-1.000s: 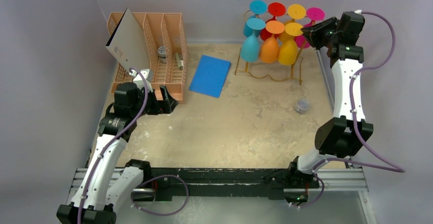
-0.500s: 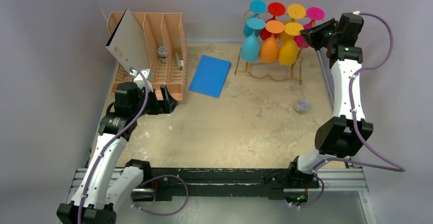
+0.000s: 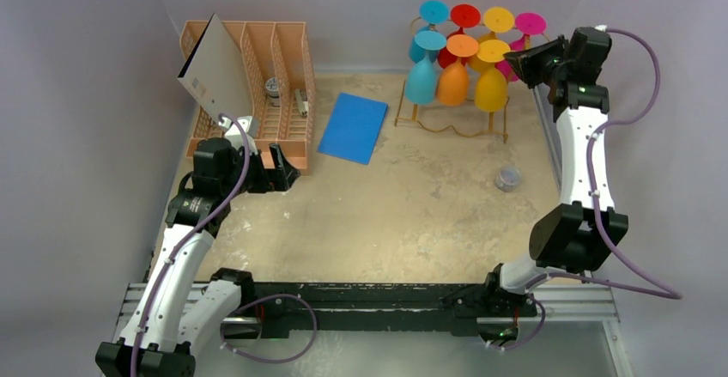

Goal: Take the wine glass off the wine glass rack
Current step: Pick up the wine glass from the wine rack, then place the wine glass at the center of the board.

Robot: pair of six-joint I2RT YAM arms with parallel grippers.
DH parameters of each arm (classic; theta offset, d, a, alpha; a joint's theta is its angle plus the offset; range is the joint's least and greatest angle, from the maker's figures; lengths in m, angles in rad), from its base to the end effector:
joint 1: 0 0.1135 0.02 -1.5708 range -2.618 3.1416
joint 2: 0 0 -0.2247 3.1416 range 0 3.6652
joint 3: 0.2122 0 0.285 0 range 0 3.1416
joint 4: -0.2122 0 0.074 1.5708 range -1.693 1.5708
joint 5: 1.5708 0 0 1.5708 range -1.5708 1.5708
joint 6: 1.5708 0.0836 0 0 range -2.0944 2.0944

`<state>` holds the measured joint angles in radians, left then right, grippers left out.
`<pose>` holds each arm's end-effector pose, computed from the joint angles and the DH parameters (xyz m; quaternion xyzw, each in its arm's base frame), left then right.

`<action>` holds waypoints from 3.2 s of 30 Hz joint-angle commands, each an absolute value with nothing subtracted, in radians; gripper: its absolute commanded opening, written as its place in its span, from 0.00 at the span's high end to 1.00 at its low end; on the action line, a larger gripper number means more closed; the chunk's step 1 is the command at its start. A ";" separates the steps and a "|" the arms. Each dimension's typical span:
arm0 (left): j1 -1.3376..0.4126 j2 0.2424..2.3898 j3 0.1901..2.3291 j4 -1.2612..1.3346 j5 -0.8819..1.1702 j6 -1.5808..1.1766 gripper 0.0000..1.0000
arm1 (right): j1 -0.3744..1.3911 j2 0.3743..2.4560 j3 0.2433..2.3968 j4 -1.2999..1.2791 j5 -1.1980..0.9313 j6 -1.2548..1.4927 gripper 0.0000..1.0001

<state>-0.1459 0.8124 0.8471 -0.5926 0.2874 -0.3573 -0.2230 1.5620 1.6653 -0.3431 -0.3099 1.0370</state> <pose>0.2663 -0.0631 0.2647 -0.0222 0.8680 -0.2408 0.4338 0.4330 -0.0720 0.3901 0.3809 0.6841 0.3530 0.5122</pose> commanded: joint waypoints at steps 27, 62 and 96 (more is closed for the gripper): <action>-0.140 0.818 0.855 -0.571 0.300 -0.365 0.02 | -0.225 1.347 1.477 -0.255 -0.409 1.133 1.00; -0.551 1.203 0.902 0.005 0.675 -0.655 0.13 | -0.015 0.964 0.870 -0.268 -0.975 0.689 1.00; -0.782 1.300 0.882 0.320 0.583 -0.758 1.00 | 0.103 0.891 0.702 -0.004 -1.109 0.773 1.00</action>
<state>-0.7708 1.3514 0.8730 0.2989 0.6121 -0.8001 0.0643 0.8783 0.7006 -0.0967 -1.0649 0.7437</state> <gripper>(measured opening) 0.018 0.005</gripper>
